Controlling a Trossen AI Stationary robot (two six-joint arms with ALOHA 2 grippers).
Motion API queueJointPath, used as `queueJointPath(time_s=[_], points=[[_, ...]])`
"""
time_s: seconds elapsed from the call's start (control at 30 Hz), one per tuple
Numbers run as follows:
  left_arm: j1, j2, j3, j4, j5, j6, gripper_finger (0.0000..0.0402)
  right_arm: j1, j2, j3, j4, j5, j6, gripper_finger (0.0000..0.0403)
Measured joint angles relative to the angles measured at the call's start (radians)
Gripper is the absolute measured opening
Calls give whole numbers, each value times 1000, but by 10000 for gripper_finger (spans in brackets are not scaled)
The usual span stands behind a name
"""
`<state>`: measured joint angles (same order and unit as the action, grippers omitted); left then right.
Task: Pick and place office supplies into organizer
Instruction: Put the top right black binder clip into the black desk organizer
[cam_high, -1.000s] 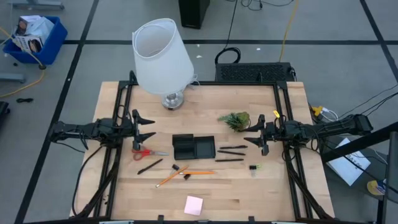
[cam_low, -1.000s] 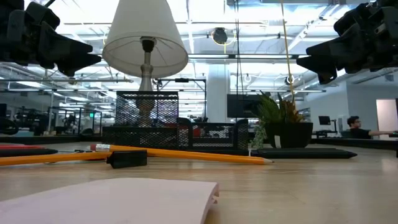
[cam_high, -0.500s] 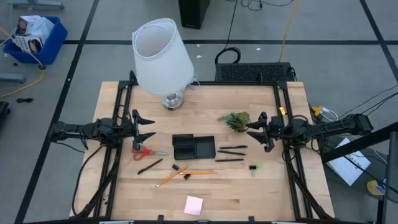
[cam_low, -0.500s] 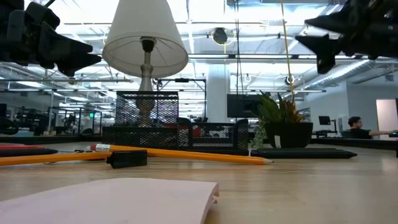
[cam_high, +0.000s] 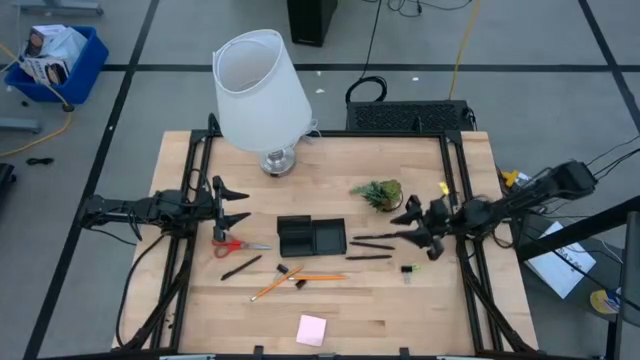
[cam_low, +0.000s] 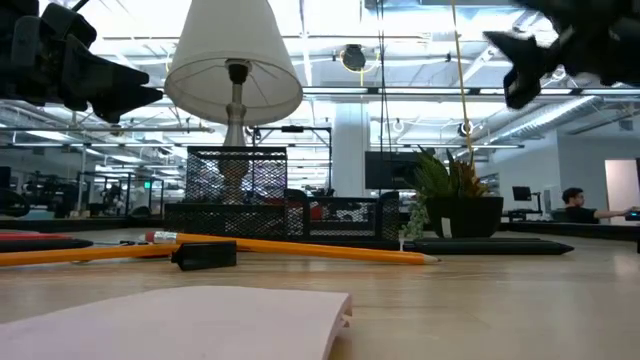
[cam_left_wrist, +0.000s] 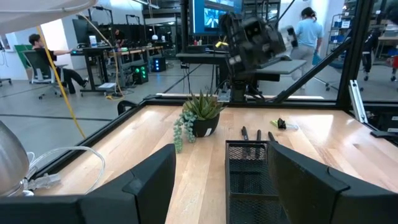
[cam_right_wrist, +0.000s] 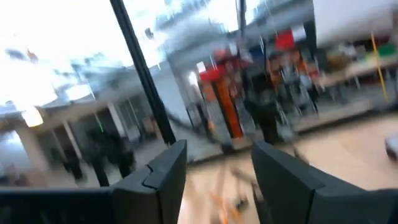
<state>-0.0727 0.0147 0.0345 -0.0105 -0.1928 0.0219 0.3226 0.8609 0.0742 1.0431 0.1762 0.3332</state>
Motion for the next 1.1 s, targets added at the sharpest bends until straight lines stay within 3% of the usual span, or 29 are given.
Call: queueJointPath(time_s=[0.2, 0.4, 0.6, 0.77, 1.1], points=[[0, 0, 0, 4, 0, 0, 255, 99, 325, 169, 79, 59, 13, 173], [0, 0, 0, 12, 0, 0, 255, 172, 600, 428, 73, 61, -132, 172], [0, 0, 0, 13, 0, 0, 255, 161, 791, 715, -57, 61, -366, 170], [0, 0, 0, 13, 0, 0, 255, 152, 917, 866, -55, 59, -364, 171], [0, 0, 0, 13, 1, 0, 255, 101, 1082, 1057, -505, 185, -204, 155]])
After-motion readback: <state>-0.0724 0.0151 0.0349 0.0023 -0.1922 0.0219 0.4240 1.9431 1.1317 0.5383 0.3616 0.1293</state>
